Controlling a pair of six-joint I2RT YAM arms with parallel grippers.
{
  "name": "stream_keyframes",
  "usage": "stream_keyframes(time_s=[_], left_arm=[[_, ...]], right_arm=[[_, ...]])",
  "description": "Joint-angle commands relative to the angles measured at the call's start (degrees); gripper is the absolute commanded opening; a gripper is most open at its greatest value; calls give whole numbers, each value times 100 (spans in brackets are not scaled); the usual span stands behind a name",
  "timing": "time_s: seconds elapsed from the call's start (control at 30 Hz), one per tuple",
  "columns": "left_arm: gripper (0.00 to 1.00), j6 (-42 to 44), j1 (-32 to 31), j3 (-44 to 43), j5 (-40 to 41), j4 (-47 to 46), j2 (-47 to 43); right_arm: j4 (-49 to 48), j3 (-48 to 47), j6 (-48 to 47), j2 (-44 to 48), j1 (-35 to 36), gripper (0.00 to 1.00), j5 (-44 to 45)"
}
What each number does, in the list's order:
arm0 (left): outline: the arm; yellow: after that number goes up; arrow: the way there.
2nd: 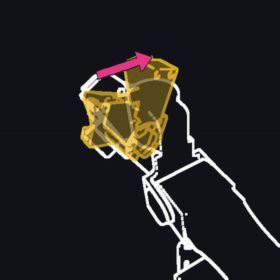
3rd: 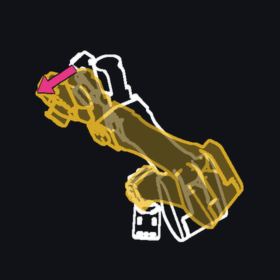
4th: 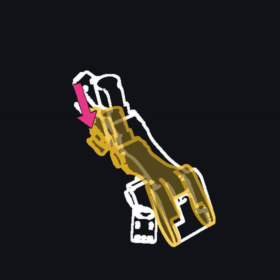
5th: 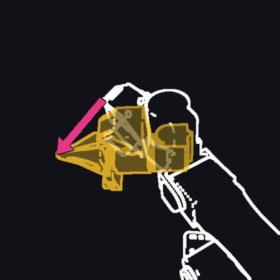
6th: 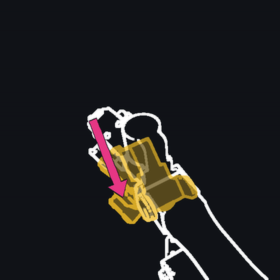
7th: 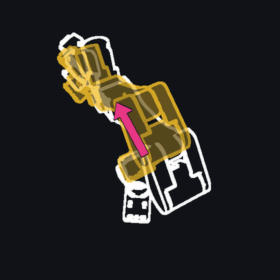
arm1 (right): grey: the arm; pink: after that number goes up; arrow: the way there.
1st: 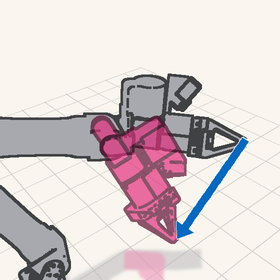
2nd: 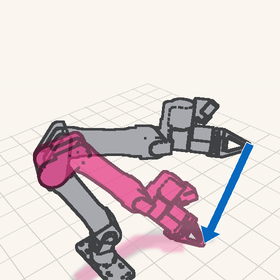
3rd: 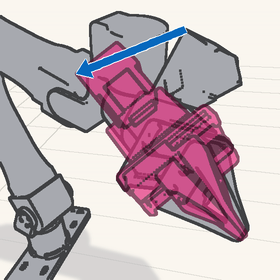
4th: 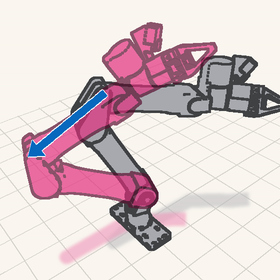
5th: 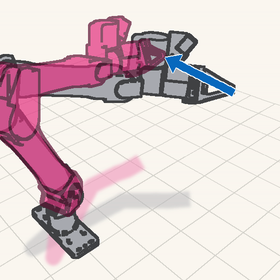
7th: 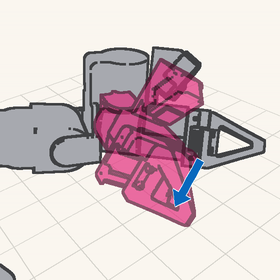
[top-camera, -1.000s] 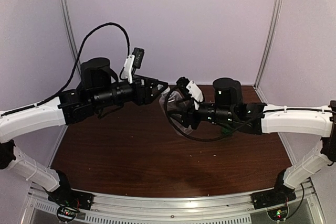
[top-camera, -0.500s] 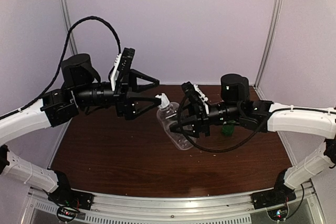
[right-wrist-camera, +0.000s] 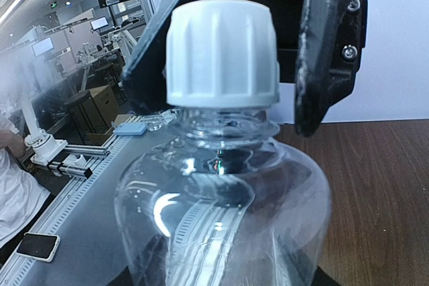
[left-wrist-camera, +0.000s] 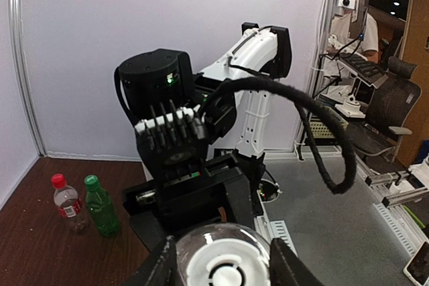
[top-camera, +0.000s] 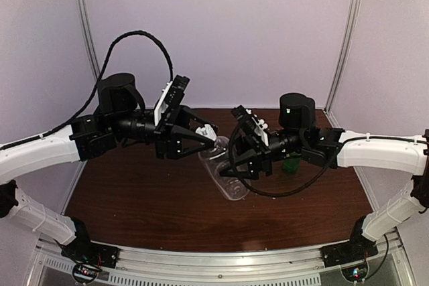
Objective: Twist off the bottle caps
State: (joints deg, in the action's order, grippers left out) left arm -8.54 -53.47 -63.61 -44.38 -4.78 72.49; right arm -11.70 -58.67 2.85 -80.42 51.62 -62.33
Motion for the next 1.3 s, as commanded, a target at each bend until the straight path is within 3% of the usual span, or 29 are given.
stream_keyframes(time_s=[0.0,0.3,0.47,0.57,0.67,0.8,1.03,1.27], left_arm=[[44,-227,-11,-53,-295,-480,57],[8,-726,-10,-32,32,-756,64],[3,-1541,-26,-95,1857,-610,64],[5,-2497,-47,-138,3438,-279,64],[9,-2773,-99,-213,4241,-113,168],[17,-2755,-119,-583,4327,141,551],[29,-2640,-112,-584,4342,78,589],[57,-1998,-65,-320,4356,-8,202]], right_arm=[[-198,-144,32,52,-29,44,-64],[228,-185,-193,98,-64,40,853],[651,-276,-415,224,-64,40,2522],[563,-171,-378,246,-57,40,3524],[219,-9,-286,226,-26,40,4246],[47,76,-162,141,31,40,4664],[-25,185,-154,161,42,40,4549],[108,211,-292,305,31,40,4060]])
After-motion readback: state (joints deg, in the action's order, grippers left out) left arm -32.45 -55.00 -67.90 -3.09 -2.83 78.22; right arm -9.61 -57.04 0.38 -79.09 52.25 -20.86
